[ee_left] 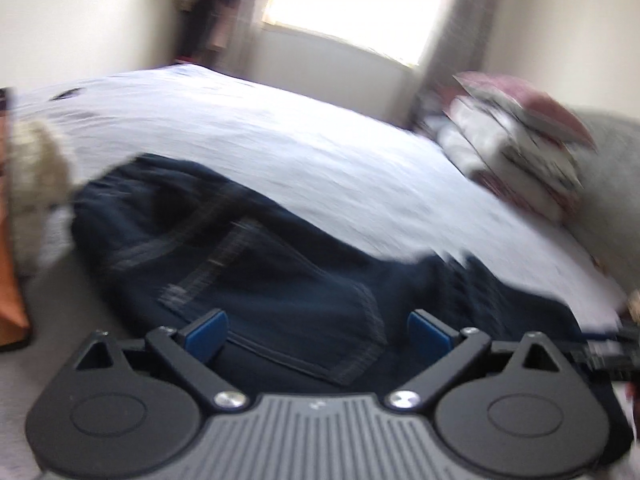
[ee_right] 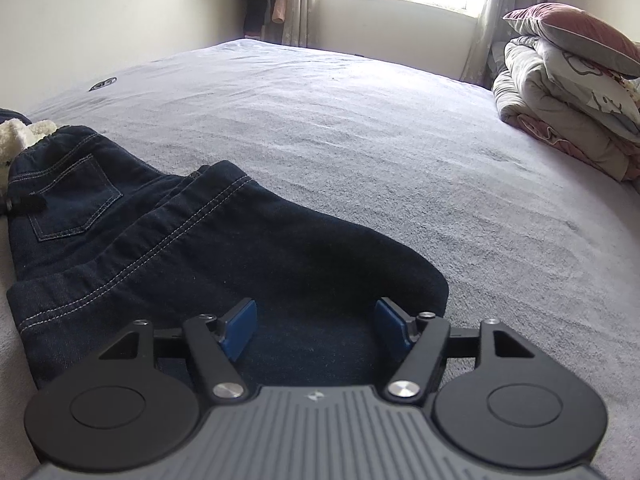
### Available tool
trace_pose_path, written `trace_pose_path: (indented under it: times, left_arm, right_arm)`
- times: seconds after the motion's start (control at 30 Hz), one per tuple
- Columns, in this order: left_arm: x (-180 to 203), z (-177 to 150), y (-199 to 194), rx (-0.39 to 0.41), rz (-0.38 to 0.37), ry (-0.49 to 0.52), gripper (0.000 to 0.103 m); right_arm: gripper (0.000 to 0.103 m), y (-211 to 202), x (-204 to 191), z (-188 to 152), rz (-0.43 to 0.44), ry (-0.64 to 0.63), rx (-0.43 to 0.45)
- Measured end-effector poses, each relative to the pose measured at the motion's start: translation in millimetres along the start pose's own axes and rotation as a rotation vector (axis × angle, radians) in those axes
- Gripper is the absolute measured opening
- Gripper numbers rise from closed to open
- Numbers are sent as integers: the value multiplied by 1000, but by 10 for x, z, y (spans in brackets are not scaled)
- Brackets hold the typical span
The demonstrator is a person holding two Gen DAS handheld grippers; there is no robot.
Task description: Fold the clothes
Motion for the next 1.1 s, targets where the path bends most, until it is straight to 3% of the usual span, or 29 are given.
trace_pose_path:
  times: [0.1,0.27,0.43,0.67,0.97,1.1]
  left_arm:
    - [-183,31,-27,25,62,-80,98]
    - [-320,68,-104,61,169,-116,98]
    - [-474,10,-19,2,234,-157,98]
    - [-572,-88,204,-39,205,-252,98]
    - [-532,-113,312,27,241,-248,100]
    - [-498,-111,307,43,272,-247,92]
  right_arm:
    - [69,9,9,-1,-2,4,5]
    - [69,18,8,5,-4,2,10]
    - [69,22,7,6,-6,4,14]
    - [69,12,25,24,-11,12,12]
    - [69,-10,-15,13,-1,15,22]
    - [69,-37,-113,-24,29,2,26]
Point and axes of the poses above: each gripper's, at about its wrist camera, not at the fingertips, and y roughly the way its jaws point, x to its right, z to its top, the point moved 5 cm from there along y, roughly the way its jaws point, and after that the axes turned 14 degrees about y, right-handed, at the moved point
